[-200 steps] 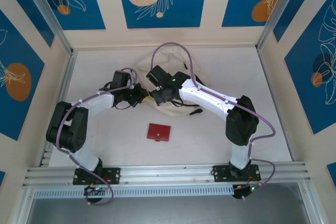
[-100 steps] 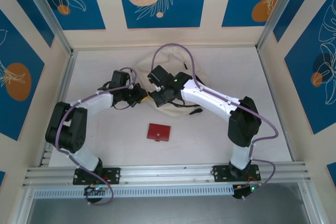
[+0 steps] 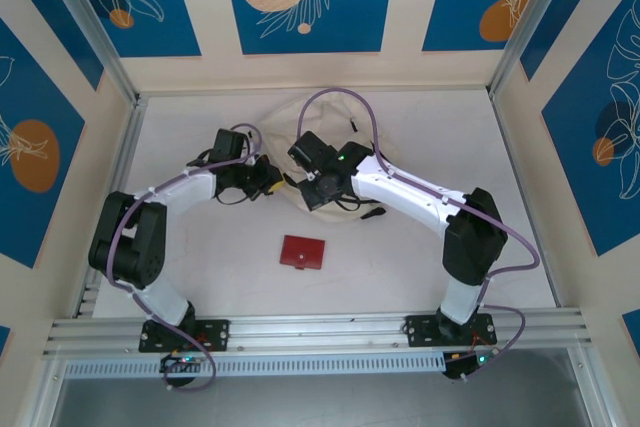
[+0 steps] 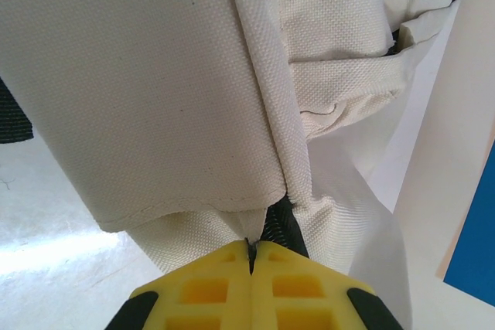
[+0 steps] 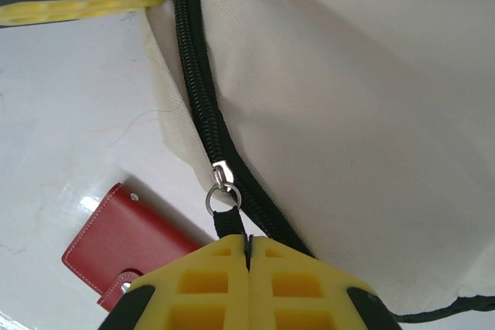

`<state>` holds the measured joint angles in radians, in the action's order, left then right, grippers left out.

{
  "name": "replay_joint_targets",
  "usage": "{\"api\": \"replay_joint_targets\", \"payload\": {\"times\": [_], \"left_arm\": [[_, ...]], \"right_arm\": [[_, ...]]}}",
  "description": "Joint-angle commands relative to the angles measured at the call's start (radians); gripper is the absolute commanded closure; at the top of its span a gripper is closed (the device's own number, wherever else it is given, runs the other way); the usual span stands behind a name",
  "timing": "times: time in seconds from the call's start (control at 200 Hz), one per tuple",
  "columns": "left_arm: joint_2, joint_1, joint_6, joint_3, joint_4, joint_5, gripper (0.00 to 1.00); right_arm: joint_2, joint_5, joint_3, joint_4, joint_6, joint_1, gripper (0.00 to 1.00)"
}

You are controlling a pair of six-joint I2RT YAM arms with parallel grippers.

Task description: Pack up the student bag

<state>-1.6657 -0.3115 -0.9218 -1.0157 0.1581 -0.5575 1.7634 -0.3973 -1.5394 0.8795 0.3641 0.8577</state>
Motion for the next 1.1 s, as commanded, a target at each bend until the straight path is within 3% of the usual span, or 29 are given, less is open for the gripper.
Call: {"api": "replay_joint_targets", "payload": {"times": [0.0, 0.38, 0.52, 0.635, 0.74, 0.905, 1.095], "left_arm": [[-0.017, 0.045, 0.039, -0.030, 0.023, 0.100, 1.00], [-0.045, 0.103, 0.141, -0.116, 0.082, 0.115, 1.00], [-0.047, 0.127, 0.184, -0.141, 0.109, 0.114, 1.00], [-0.006, 0.127, 0.172, -0.098, 0.116, 0.075, 0.73], [0.046, 0.121, 0.155, -0.033, 0.114, 0.035, 0.60], [0.092, 0.099, 0.103, 0.043, 0.068, -0.049, 0.51], [0.082, 0.079, 0.069, 0.069, 0.020, -0.086, 0.48]], "right_arm": [[-0.052, -0.027, -0.007, 0.119, 0.023, -0.005, 1.00], [0.068, 0.259, -0.099, -0.220, -0.045, -0.014, 1.00], [0.125, 0.300, -0.163, -0.246, -0.025, -0.015, 1.00], [0.129, 0.318, -0.153, -0.240, -0.008, -0.015, 1.00], [0.127, 0.345, -0.130, -0.238, 0.008, -0.015, 1.00], [0.128, 0.377, -0.107, -0.251, 0.023, -0.014, 1.00], [0.134, 0.398, -0.091, -0.248, 0.034, -0.013, 1.00]]}}
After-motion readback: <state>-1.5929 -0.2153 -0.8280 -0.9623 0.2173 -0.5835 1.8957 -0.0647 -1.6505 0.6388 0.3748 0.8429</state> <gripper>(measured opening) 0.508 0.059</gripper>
